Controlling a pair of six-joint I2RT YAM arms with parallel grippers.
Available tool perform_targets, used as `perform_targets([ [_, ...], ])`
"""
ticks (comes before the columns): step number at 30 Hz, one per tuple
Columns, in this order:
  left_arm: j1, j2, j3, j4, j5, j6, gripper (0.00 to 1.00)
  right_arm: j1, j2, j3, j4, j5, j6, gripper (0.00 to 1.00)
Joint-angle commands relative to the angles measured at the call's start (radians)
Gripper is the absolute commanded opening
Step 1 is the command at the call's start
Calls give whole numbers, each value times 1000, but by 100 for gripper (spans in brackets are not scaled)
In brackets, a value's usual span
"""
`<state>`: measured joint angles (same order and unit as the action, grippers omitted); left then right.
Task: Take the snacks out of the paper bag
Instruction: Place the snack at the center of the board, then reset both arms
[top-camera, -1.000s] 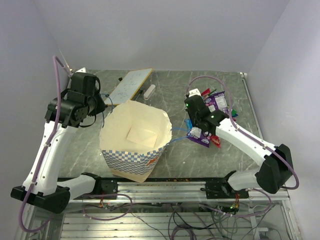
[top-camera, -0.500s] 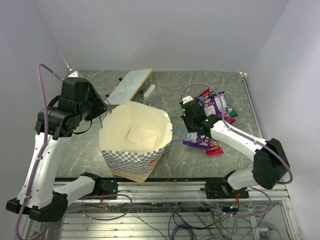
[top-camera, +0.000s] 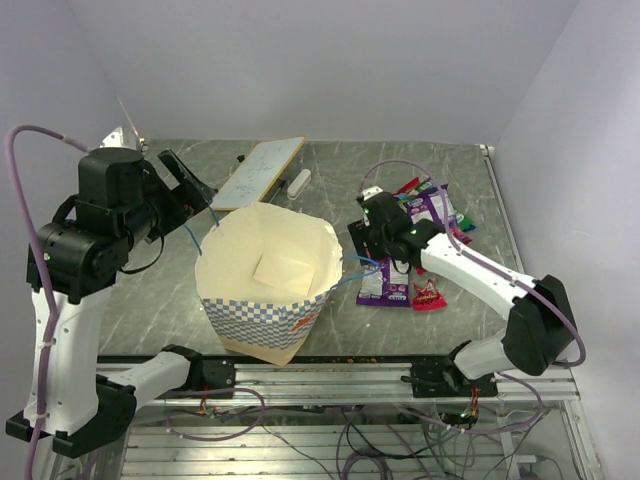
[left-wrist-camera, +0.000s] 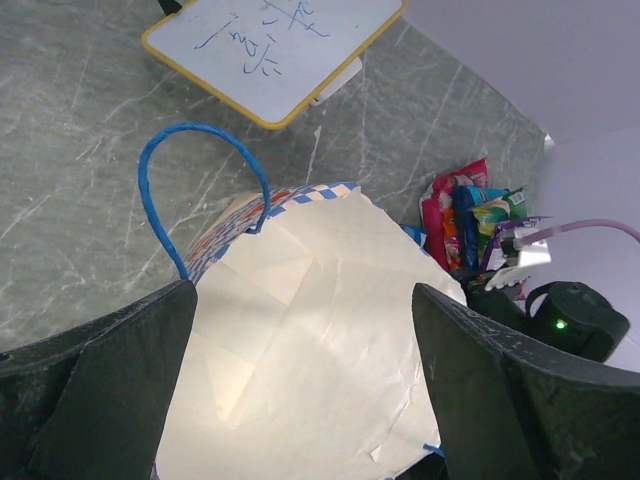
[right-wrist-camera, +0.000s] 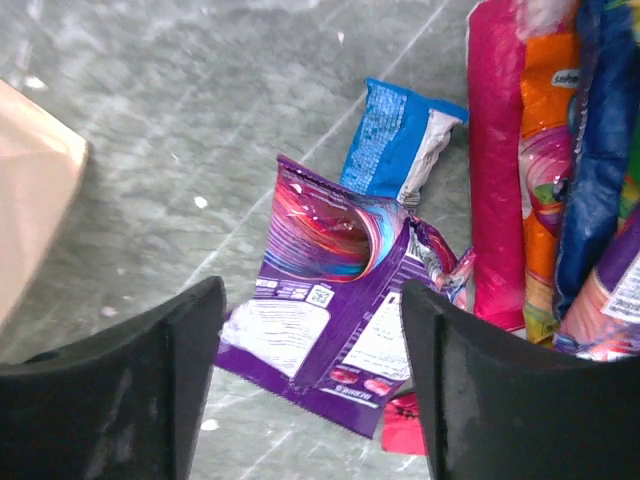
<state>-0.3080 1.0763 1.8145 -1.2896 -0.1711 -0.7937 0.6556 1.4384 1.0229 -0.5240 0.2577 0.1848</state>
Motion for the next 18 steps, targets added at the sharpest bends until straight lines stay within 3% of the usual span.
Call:
perform_targets([
  [1, 9, 2, 80, -78, 9, 1, 100, -4, -77, 127, -122, -24, 44, 85],
  [3, 9, -2, 110, -93, 4, 11, 100, -3, -105, 202, -199, -3, 56, 99],
  [6, 9, -18, 159, -66, 30, 28, 100, -3, -172, 308, -289, 10, 48, 100],
  [12, 9, -74, 216, 148, 155, 68, 100, -3, -304, 609, -419, 75, 76, 100],
  [18, 8, -53, 362, 214, 197, 132, 99, -2, -311, 989, -579, 65, 112, 100],
])
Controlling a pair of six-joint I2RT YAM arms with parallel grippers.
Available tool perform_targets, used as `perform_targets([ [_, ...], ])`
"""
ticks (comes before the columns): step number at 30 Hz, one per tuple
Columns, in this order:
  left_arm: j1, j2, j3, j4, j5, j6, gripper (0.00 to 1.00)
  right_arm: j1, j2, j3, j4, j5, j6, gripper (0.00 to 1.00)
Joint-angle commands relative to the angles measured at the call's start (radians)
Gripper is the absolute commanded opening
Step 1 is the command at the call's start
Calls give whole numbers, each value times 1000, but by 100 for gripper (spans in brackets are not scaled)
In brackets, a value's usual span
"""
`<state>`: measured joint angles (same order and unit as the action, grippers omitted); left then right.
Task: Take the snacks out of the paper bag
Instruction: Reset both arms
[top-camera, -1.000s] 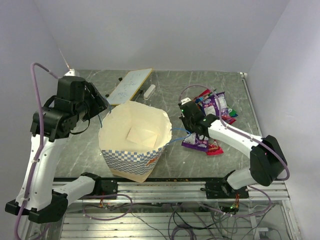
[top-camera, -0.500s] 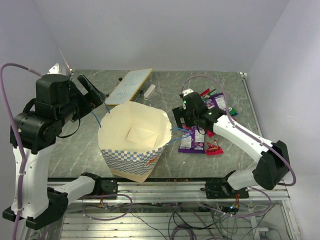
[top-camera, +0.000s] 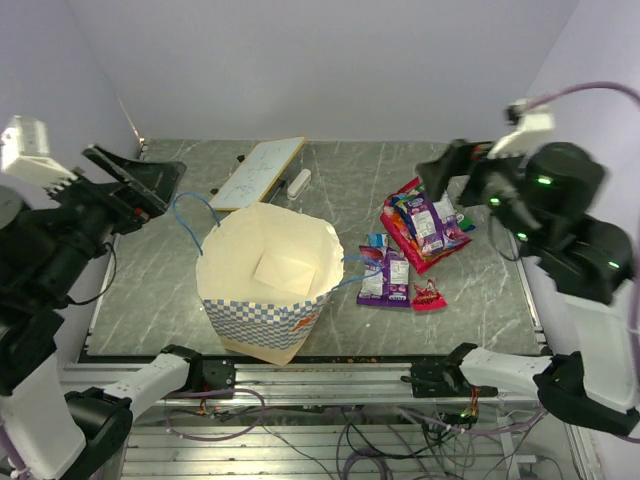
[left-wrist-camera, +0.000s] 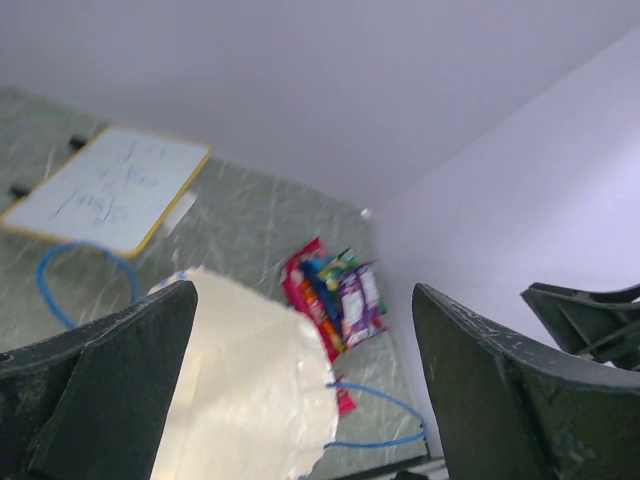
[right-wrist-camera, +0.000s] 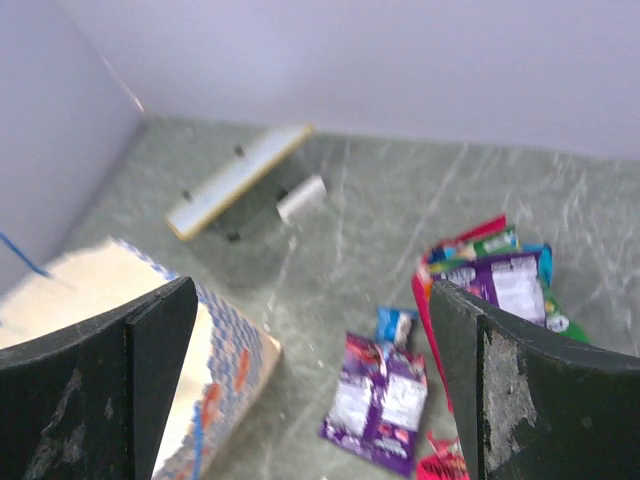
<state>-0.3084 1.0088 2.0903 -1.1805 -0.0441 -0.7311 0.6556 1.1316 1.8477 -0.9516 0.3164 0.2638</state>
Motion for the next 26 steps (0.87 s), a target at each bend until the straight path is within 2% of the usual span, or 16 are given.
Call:
perform_targets([
  [1, 9, 18, 105, 107, 70, 82, 99, -2, -5, 215, -162, 8, 39, 100],
  [6, 8, -1, 124, 110, 43, 104, 99, -3, -26, 358, -150, -3, 75, 100],
  [13, 6, -25, 122, 77, 4, 112, 99, -3, -55, 370, -97, 66, 118, 100],
  [17, 0, -28, 126, 63, -10, 114, 99, -3, -32, 398, -124, 113, 120, 100],
  [23, -3, -24, 108, 76, -3, 110, 99, -3, -35, 356, -143, 154, 109, 100],
  [26, -3, -16, 108, 79, -1, 110, 99, -3, -4, 423, -198, 179, 128, 100],
])
